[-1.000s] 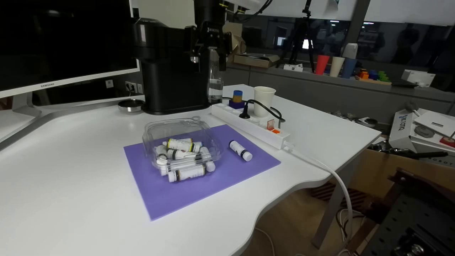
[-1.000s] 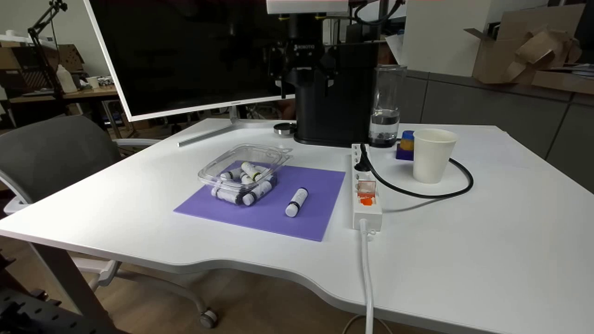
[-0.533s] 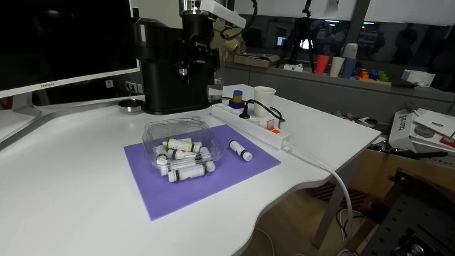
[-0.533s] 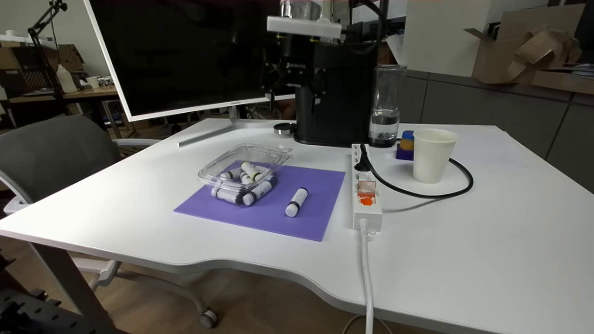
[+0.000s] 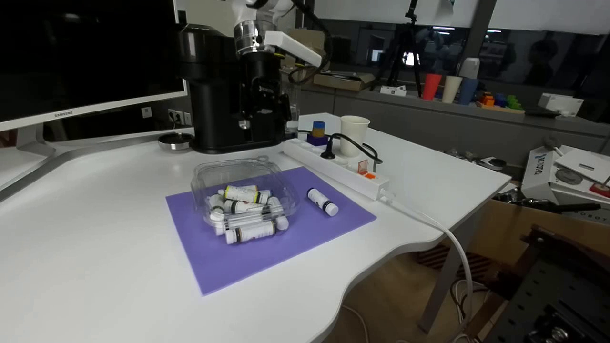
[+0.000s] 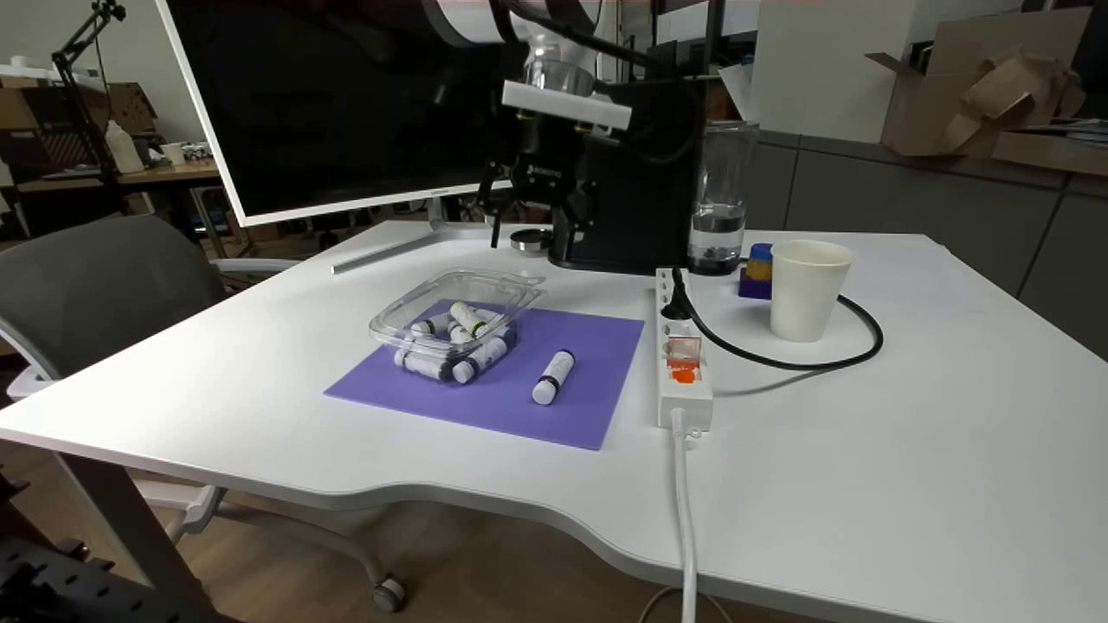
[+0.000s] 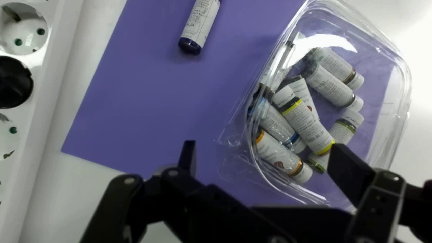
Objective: Open the lid on the clear container
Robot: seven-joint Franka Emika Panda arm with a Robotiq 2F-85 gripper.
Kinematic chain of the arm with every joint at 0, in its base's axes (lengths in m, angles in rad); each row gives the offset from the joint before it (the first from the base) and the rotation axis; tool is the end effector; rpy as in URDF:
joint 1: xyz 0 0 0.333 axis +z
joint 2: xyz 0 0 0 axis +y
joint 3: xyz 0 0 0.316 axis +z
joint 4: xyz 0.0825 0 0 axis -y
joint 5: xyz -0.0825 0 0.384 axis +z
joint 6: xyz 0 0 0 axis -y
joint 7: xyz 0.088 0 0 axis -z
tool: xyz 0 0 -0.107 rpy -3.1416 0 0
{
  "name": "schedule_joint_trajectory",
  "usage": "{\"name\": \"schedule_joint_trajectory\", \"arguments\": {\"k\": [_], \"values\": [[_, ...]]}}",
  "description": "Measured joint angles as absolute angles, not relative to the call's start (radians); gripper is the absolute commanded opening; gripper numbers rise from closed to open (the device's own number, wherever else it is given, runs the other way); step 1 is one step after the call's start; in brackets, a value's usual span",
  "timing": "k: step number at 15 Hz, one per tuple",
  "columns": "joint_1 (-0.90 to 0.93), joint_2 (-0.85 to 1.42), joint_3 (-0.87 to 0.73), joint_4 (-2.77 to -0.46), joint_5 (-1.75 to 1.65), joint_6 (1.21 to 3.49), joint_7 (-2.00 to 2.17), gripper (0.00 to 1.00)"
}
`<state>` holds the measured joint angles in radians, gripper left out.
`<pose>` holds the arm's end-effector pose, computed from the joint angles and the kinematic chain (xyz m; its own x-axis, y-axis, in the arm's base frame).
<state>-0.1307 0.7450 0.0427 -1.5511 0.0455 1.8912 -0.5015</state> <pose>0.6533 -0.0574 0.1839 0.8637 0.3933 -0.3152 0.3265 -0.9130 -0.2446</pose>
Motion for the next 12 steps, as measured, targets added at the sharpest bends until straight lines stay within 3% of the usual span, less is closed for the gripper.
{"name": "schedule_joint_trajectory", "arguments": {"k": [12], "values": [[-0.126,0.896,0.063,-1.379,0.037,1.775,-0.523,1.00]]}}
